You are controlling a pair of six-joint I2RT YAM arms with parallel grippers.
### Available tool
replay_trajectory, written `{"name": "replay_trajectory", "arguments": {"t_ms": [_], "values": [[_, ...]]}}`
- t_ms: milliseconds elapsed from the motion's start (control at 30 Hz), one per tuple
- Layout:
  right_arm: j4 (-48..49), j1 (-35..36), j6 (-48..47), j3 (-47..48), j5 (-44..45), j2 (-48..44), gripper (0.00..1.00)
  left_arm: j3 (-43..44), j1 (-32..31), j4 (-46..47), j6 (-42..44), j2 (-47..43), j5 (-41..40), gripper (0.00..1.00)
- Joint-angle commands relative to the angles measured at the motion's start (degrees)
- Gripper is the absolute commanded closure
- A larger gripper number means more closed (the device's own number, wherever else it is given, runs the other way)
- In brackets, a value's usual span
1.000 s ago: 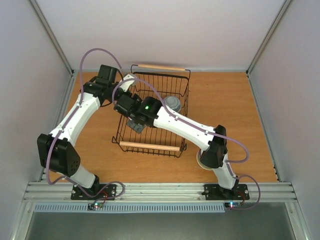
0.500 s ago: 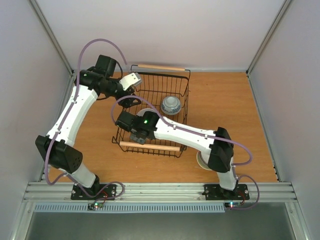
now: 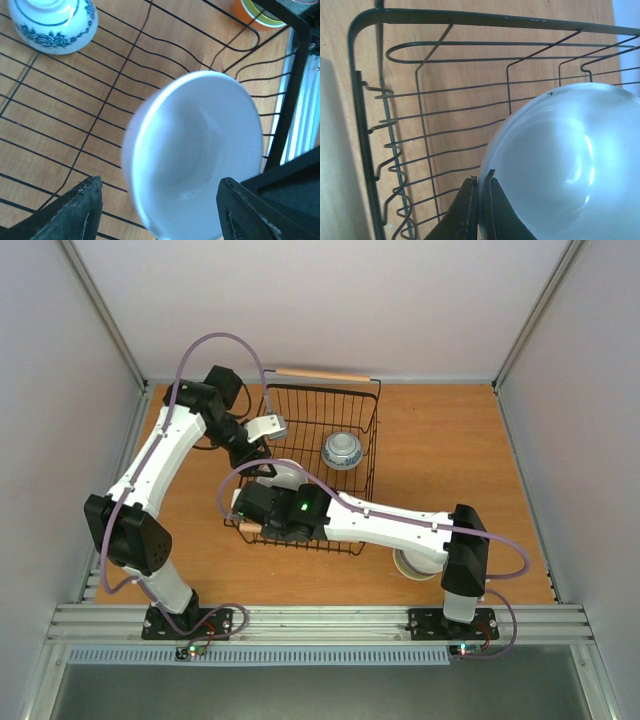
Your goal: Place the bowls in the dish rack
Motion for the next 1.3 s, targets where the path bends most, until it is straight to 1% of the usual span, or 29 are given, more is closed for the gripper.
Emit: {"name": "replay_trajectory", "arguments": {"t_ms": [0,233,333,433,633,900,967,1000,1067,1100,1133,1167,1200,1267], "values": [[3.2,0.0,-4.3,-0.1,3.6,0.4,0.99,0.2,-0.3,-5.5,5.8,0.0,3.5,0.36],[5.3,0.0,-6.3,0.4,5.5,1.7,0.99,-0.9,-0.5,-7.9,9.4,-0.3,4.9,0.37],[6.0,0.0,-6.8,0.6,6.6,2.0,0.99,-3.6,-1.1,-4.3,8.0,-1.3,2.6,0.37],[6.1,0.0,-7.0,0.8,7.2,2.1,0.99,-7.5,-1.9,2.0,5.0,-2.7,-1.5,0.36],[7.0,0.0,-7.7,1.0,8.7,1.9,0.99,-11.8,-2.8,8.0,2.2,-4.3,-5.6,0.35],[9.5,0.0,-9.8,1.3,11.6,2.0,0.99,-13.1,-3.1,6.7,3.4,-4.5,-5.8,0.35],[9.7,0.0,-9.9,1.5,11.9,2.0,0.99,-13.7,-3.2,7.1,3.5,-4.6,-6.5,0.40],[9.8,0.0,-9.9,1.6,11.9,2.0,0.99,-13.9,-3.2,7.6,3.3,-4.6,-6.8,0.44],[10.0,0.0,-9.8,1.5,12.1,1.8,0.99,-14.1,-3.2,7.9,3.0,-4.4,-7.3,0.58],[10.1,0.0,-9.9,1.3,12.2,1.7,0.99,-14.1,-3.2,7.9,2.8,-4.2,-7.4,0.67],[10.4,0.0,-10.0,1.2,12.6,1.6,0.99,-14.0,-3.3,7.8,2.7,-4.0,-7.4,0.83],[10.7,0.0,-10.0,0.9,12.7,1.4,0.99,-13.8,-3.2,7.6,2.7,-3.6,-7.6,0.97],[11.2,0.0,-10.2,0.5,12.9,1.2,0.99,-13.7,-3.2,7.5,2.7,-3.3,-7.6,0.99],[12.0,0.0,-10.4,-0.2,13.2,0.8,0.99,-13.8,-3.4,7.5,2.6,-3.0,-7.7,0.99]]}}
